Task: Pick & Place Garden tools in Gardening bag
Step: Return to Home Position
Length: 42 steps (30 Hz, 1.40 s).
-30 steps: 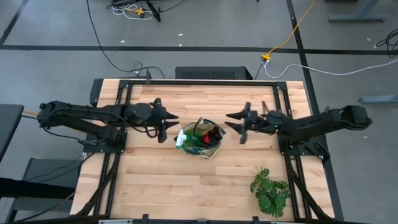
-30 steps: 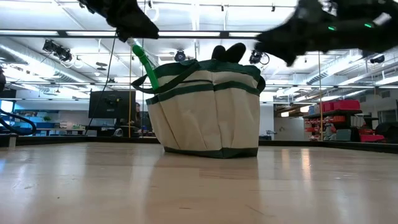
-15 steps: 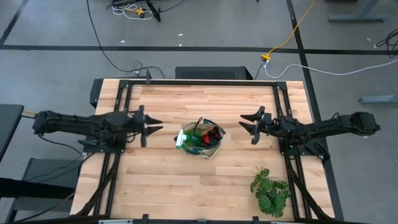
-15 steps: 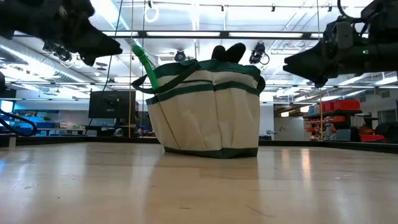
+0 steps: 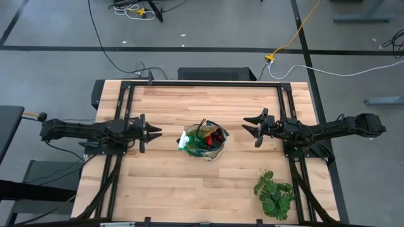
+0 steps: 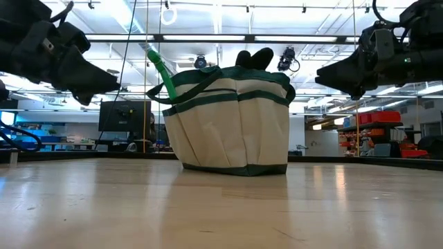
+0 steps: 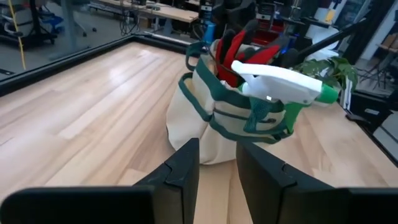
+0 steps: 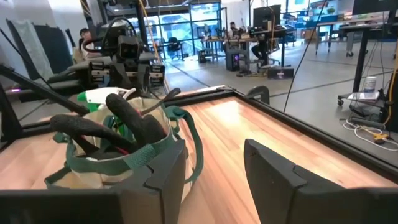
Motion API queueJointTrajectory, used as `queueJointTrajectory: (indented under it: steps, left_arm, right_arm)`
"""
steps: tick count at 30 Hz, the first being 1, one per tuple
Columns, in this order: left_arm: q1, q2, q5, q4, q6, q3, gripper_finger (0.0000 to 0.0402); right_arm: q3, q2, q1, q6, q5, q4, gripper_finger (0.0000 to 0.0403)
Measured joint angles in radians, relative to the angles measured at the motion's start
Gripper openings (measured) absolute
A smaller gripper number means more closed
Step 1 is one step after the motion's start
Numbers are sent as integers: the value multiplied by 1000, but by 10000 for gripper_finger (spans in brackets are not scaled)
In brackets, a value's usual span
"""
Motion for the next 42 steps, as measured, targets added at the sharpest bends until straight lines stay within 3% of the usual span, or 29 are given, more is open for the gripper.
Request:
queueJointTrajectory:
  steps: [20,27,38,42]
  left_arm:
    - [0,12,-2,-3,-4,-2,112]
    - [0,-14,-3,4,-4,-4,112]
    - [0,-185,-3,8,-4,-5,112]
    - [0,-194,-3,33,-4,-9,112]
  right_arm:
    - [0,-49,0,-1,0,-15,162]
    - [0,-245,0,-1,0,-57,162]
    - [0,-589,0,-1,0,-67,162]
    - [0,-707,0,-1,0,-68,162]
